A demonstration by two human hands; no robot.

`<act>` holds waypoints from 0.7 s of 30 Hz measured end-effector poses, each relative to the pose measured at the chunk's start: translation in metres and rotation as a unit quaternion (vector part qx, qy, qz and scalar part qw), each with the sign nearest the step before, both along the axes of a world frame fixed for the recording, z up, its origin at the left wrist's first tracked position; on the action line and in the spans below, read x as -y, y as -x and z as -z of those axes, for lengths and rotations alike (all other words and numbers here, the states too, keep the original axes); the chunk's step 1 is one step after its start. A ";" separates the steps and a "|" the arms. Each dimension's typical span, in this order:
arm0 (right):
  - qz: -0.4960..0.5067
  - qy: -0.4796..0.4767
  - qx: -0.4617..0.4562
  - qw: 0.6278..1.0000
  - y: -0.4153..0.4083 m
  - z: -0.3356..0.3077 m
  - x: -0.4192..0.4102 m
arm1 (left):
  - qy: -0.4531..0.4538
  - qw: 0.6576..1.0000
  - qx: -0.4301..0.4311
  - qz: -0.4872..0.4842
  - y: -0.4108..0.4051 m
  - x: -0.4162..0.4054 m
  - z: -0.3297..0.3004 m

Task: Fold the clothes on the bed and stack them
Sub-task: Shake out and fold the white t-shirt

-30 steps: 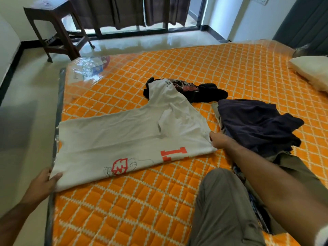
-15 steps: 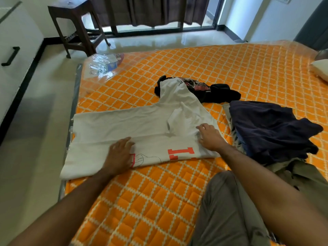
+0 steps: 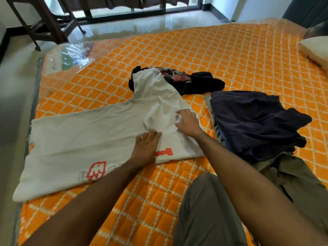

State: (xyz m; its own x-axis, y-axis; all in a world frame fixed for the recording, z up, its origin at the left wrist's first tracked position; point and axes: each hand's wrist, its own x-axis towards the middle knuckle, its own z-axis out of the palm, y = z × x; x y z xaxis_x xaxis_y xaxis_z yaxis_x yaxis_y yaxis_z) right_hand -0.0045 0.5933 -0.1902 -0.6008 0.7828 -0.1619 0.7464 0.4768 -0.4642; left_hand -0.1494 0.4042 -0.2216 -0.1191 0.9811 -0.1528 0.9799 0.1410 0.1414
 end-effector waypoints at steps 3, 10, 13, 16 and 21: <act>0.021 0.044 -0.001 0.999 0.022 -0.007 -0.022 | -0.005 0.997 0.056 -0.045 0.002 -0.007 0.004; 0.080 0.110 -0.004 0.991 0.069 -0.008 -0.037 | -0.035 0.903 0.401 -0.148 0.031 -0.010 -0.012; 0.059 0.161 -0.125 0.977 0.069 -0.010 -0.036 | -0.059 0.808 0.532 -0.244 0.037 -0.009 -0.023; 0.018 0.149 -0.213 0.965 0.054 -0.026 -0.019 | -0.059 0.730 0.599 -0.325 0.041 -0.017 -0.033; -0.187 0.315 -0.201 0.908 0.010 -0.048 0.026 | -0.037 0.618 0.684 -0.387 0.046 -0.023 -0.048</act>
